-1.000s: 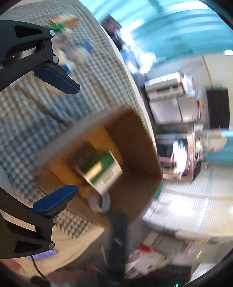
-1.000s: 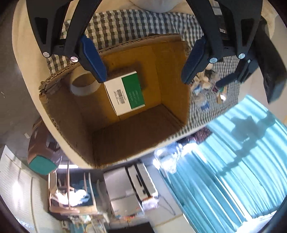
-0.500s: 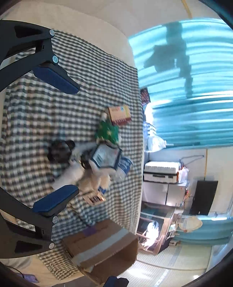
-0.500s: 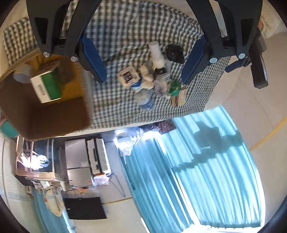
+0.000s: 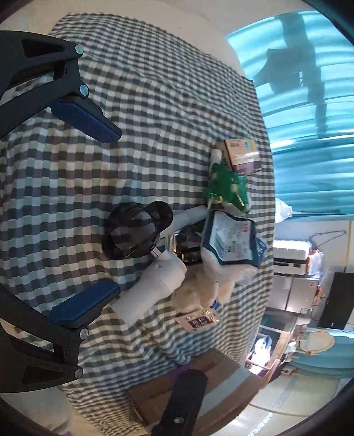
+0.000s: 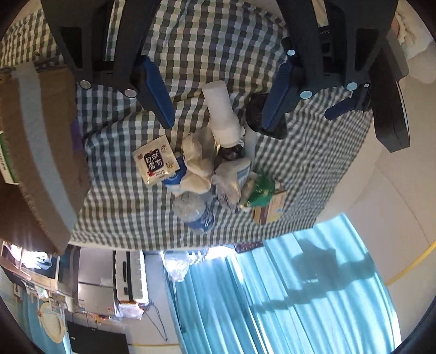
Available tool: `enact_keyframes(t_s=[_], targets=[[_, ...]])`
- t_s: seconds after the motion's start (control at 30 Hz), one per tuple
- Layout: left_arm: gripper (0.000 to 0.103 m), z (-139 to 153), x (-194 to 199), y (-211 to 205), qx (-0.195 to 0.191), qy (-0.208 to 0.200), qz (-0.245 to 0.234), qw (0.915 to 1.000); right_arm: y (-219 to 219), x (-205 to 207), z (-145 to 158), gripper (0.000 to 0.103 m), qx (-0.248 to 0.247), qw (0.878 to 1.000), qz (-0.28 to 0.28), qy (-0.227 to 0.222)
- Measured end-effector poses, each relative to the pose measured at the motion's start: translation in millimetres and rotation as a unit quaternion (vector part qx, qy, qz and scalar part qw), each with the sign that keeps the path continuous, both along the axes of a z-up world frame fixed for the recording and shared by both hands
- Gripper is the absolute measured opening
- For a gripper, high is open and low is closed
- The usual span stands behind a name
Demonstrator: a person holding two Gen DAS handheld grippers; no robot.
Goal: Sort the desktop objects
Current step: 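Move both tools back over the pile of items, then grasp the white plastic cup with right tool while left grasps the dark translucent cup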
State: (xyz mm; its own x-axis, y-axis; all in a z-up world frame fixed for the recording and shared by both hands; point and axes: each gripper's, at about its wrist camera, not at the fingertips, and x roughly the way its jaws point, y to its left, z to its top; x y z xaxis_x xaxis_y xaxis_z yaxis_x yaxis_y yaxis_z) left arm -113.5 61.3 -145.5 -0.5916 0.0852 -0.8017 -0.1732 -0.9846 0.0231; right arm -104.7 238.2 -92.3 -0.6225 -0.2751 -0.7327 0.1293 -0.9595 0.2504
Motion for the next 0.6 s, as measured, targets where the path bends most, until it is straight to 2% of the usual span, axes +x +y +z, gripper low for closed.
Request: enact_keyframes(t_s=[0.13, 0.37, 0.6], targets=[[0.103, -19.2, -18.6, 5.0, 0.020, -0.019, 0.005, 0.9996, -3.6, -18.9, -19.3, 0.064, 0.004, 1.000, 0.005, -0.024], [0.103, -48.7, -36.7, 10.2, 0.024, -0.043, 0.006, 0.9988, -12.7, -42.0, -49.2, 0.061, -0.001, 0.998, 0.018, -0.062], [0.103, -59.7, -48.1, 5.8, 0.032, -0.027, -0.001, 0.9991, -29.4, -65.5, -76.0, 0.055, 0.000, 0.994, 0.047, -0.102]])
